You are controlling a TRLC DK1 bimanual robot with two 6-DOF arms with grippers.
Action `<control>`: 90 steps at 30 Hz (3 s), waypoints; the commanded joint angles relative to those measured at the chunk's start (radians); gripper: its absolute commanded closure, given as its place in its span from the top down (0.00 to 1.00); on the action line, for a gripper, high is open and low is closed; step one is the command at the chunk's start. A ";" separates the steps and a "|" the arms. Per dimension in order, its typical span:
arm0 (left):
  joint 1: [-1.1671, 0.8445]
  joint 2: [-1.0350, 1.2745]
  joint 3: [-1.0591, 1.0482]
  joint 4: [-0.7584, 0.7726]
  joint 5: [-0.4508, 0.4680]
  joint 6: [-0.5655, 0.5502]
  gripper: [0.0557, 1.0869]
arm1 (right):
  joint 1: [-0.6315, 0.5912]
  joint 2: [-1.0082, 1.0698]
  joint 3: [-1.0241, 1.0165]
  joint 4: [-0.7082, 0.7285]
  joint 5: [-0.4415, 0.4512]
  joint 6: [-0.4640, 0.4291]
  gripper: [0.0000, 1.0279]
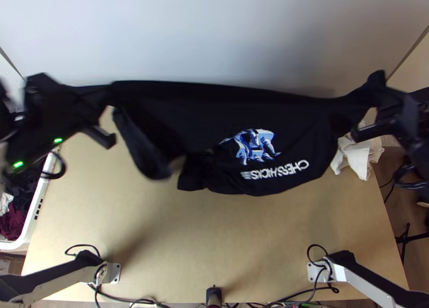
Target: Fold the t-shirt
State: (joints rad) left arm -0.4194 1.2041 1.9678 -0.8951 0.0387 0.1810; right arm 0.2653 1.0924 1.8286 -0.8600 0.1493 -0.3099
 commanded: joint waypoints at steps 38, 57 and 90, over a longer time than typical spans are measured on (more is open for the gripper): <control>0.246 -0.192 -0.050 -0.064 -0.106 -0.058 0.03 | 0.230 -0.048 0.204 -0.261 -0.154 0.066 0.02; 0.232 -0.017 -0.481 0.349 -0.111 -0.052 0.03 | 0.029 0.265 -0.259 0.342 -0.306 0.140 0.02; 0.343 0.646 -0.486 0.851 -0.111 -0.012 0.73 | -0.026 0.903 0.044 0.463 -0.315 0.189 0.56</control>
State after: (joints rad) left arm -0.0643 1.7855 1.4349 0.0319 -0.0761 0.1841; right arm 0.2279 1.9652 1.8484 -0.3790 -0.1638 -0.1444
